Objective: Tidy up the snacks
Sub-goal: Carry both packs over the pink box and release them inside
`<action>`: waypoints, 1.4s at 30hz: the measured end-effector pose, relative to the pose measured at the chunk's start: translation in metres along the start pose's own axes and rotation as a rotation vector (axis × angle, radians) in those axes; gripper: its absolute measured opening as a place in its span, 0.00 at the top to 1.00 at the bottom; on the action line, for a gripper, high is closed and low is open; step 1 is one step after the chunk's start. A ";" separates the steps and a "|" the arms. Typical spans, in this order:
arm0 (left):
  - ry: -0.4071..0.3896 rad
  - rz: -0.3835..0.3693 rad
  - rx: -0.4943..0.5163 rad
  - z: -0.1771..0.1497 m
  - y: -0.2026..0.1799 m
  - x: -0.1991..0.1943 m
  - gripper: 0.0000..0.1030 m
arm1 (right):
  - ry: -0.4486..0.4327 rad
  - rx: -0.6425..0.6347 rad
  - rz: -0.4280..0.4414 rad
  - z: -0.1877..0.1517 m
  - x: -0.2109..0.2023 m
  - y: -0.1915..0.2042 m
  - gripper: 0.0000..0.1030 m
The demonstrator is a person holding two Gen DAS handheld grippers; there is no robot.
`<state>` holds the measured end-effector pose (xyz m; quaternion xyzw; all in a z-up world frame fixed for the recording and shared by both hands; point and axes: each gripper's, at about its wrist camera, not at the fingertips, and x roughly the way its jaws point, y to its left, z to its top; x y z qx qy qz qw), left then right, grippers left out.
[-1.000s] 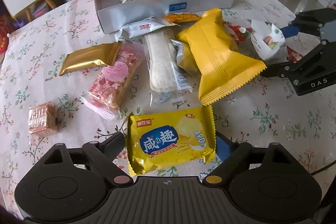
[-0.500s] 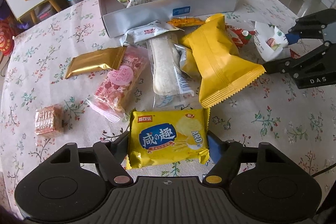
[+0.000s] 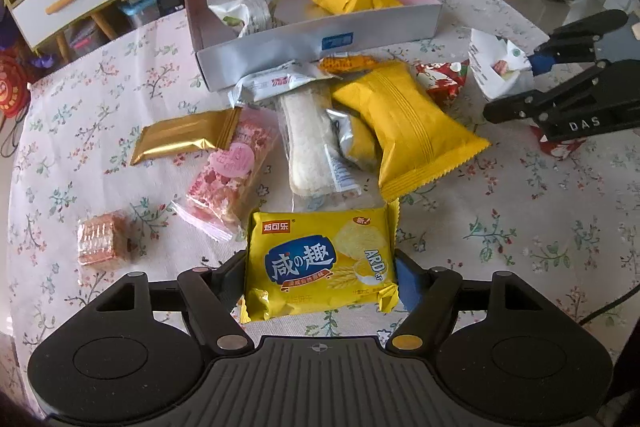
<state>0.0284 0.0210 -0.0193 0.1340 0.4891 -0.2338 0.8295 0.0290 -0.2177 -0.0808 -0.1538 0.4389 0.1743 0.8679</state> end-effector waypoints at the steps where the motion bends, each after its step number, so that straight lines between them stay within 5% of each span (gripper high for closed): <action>1: -0.006 -0.003 0.004 0.000 -0.001 -0.002 0.28 | -0.004 0.002 -0.001 0.001 -0.001 -0.001 0.78; 19: -0.130 0.042 0.000 0.026 0.008 -0.030 0.28 | -0.133 -0.017 0.015 0.034 -0.032 0.009 0.77; 42: -0.271 0.061 -0.157 0.108 0.031 0.000 0.28 | -0.183 0.213 0.007 0.078 -0.004 -0.033 0.77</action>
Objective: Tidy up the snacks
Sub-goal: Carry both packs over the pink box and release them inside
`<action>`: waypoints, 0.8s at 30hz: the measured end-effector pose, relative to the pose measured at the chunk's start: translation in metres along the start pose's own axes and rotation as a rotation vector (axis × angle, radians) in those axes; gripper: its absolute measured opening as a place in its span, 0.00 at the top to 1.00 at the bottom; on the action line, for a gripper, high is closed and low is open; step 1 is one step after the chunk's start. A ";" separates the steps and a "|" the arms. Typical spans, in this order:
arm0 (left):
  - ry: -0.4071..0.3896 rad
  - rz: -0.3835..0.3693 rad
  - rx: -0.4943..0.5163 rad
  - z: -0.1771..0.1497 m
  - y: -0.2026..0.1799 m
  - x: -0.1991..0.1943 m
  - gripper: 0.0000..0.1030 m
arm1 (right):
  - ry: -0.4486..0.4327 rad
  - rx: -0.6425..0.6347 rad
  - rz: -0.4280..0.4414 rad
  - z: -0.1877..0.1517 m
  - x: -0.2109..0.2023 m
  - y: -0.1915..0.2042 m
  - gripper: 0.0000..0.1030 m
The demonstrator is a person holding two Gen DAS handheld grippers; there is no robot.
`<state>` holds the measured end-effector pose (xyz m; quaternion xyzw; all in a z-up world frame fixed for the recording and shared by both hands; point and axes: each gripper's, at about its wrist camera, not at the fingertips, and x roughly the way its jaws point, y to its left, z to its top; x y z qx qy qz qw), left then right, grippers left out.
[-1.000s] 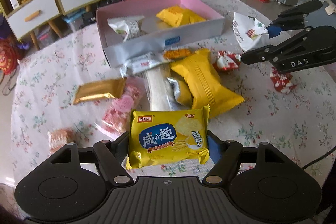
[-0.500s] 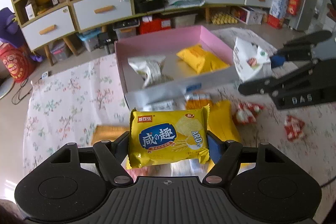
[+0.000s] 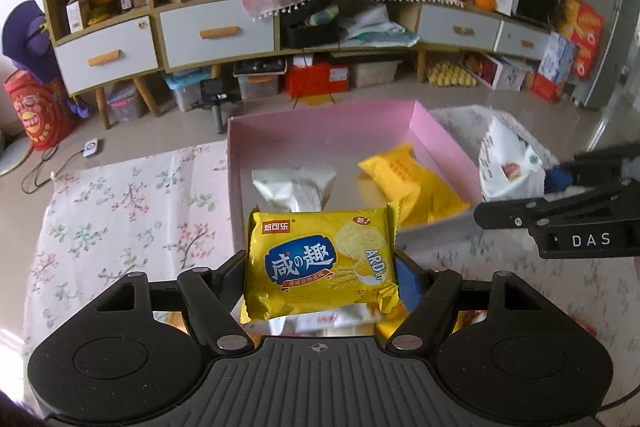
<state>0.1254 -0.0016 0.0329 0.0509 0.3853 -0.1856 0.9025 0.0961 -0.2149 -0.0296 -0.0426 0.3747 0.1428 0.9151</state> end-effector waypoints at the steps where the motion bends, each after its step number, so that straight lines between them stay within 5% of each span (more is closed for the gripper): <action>1: 0.008 -0.015 0.003 0.006 0.000 0.004 0.28 | -0.002 0.025 -0.002 0.001 0.000 -0.005 0.77; 10: 0.026 -0.044 0.079 0.048 -0.010 0.047 0.28 | 0.003 0.069 -0.035 0.034 0.019 -0.031 0.77; 24: 0.020 0.043 0.141 0.068 -0.008 0.122 0.28 | 0.046 0.176 -0.041 0.052 0.094 -0.068 0.77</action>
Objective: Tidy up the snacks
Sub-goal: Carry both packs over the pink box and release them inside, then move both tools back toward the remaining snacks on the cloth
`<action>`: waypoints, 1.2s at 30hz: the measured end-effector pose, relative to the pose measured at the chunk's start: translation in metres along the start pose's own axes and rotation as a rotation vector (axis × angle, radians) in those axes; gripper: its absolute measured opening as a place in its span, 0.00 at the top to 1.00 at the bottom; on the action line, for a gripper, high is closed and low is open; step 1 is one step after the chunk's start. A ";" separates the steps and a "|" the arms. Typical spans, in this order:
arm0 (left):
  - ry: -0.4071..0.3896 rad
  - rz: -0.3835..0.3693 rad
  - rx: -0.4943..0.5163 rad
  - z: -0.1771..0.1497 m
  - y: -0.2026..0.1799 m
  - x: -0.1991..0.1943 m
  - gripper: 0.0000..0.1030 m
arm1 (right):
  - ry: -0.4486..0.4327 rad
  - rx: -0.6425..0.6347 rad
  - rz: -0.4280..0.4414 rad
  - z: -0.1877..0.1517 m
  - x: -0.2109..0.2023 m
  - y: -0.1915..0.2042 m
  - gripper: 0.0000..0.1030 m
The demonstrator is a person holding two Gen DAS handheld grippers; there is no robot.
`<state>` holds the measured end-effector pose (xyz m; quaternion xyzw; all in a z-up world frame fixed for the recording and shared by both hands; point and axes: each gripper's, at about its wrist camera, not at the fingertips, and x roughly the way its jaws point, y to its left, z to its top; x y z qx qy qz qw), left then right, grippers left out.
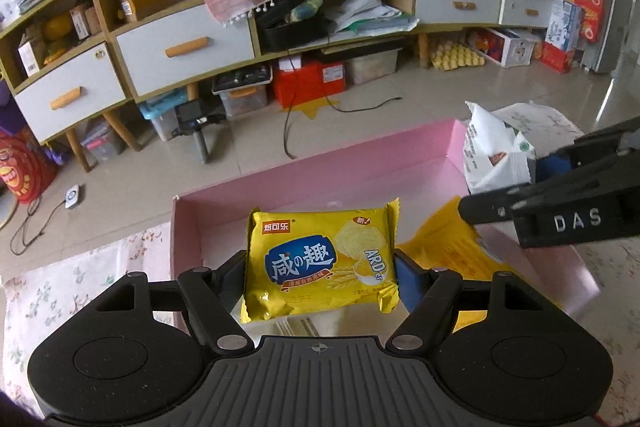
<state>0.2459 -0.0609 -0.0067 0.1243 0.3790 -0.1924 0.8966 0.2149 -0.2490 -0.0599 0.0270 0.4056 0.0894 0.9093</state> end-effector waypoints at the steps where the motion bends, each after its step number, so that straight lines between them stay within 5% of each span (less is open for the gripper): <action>1: 0.000 0.002 -0.003 0.000 0.001 0.003 0.28 | 0.004 0.003 0.002 0.000 0.002 0.000 0.77; 8: -0.005 0.005 0.020 0.003 0.000 0.012 0.24 | 0.005 0.012 0.003 0.001 0.009 -0.001 0.74; 11: -0.009 0.016 0.047 0.002 -0.004 0.011 0.20 | -0.010 0.019 0.005 0.002 0.006 -0.002 0.60; 15: -0.005 0.014 0.063 0.000 -0.009 0.005 0.17 | -0.030 0.015 0.007 0.003 -0.003 -0.001 0.54; 36: 0.031 0.019 -0.008 -0.042 -0.018 -0.085 0.14 | -0.019 0.040 0.016 -0.030 -0.070 0.010 0.39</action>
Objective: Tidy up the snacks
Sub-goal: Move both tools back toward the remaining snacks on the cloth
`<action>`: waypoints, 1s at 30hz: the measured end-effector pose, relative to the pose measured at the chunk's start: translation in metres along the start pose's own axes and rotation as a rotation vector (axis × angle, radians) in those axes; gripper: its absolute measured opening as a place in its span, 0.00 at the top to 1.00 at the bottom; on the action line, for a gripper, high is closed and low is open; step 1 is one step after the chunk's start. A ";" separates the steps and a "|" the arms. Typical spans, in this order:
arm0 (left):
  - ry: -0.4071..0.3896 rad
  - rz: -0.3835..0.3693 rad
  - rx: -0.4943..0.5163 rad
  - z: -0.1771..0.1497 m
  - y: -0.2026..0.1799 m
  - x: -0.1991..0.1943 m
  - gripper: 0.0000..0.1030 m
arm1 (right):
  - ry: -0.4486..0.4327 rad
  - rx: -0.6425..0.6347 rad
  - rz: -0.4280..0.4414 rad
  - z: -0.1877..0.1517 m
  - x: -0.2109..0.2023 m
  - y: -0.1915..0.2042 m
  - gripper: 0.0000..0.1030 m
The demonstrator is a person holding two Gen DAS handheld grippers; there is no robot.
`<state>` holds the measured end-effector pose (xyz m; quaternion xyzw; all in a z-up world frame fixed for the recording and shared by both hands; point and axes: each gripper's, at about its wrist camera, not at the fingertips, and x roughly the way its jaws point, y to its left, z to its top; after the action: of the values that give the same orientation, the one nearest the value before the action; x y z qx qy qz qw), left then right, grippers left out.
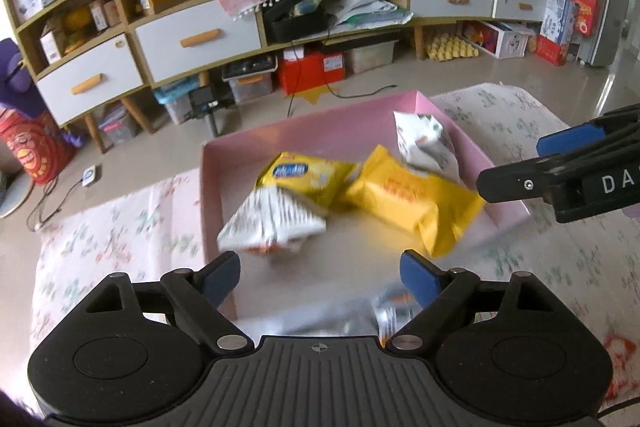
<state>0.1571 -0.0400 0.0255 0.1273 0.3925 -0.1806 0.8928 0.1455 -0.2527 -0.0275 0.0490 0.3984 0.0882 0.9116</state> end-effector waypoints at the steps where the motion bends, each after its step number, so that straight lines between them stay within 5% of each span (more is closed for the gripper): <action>1: 0.001 0.002 0.001 -0.004 -0.001 -0.006 0.14 | 0.004 -0.001 0.003 -0.003 -0.004 0.002 0.38; 17: 0.024 -0.008 -0.091 -0.063 -0.011 -0.072 0.05 | 0.013 -0.058 -0.037 -0.051 -0.057 0.040 0.32; 23: 0.007 0.042 -0.094 -0.089 -0.008 -0.076 0.05 | -0.019 -0.026 -0.023 -0.077 -0.068 0.038 0.31; 30: -0.047 0.050 -0.055 -0.108 -0.006 -0.079 0.05 | -0.040 -0.159 -0.067 -0.094 -0.069 0.045 0.29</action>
<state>0.0342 0.0121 0.0133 0.1084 0.3727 -0.1502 0.9093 0.0248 -0.2203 -0.0341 -0.0351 0.3735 0.0882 0.9228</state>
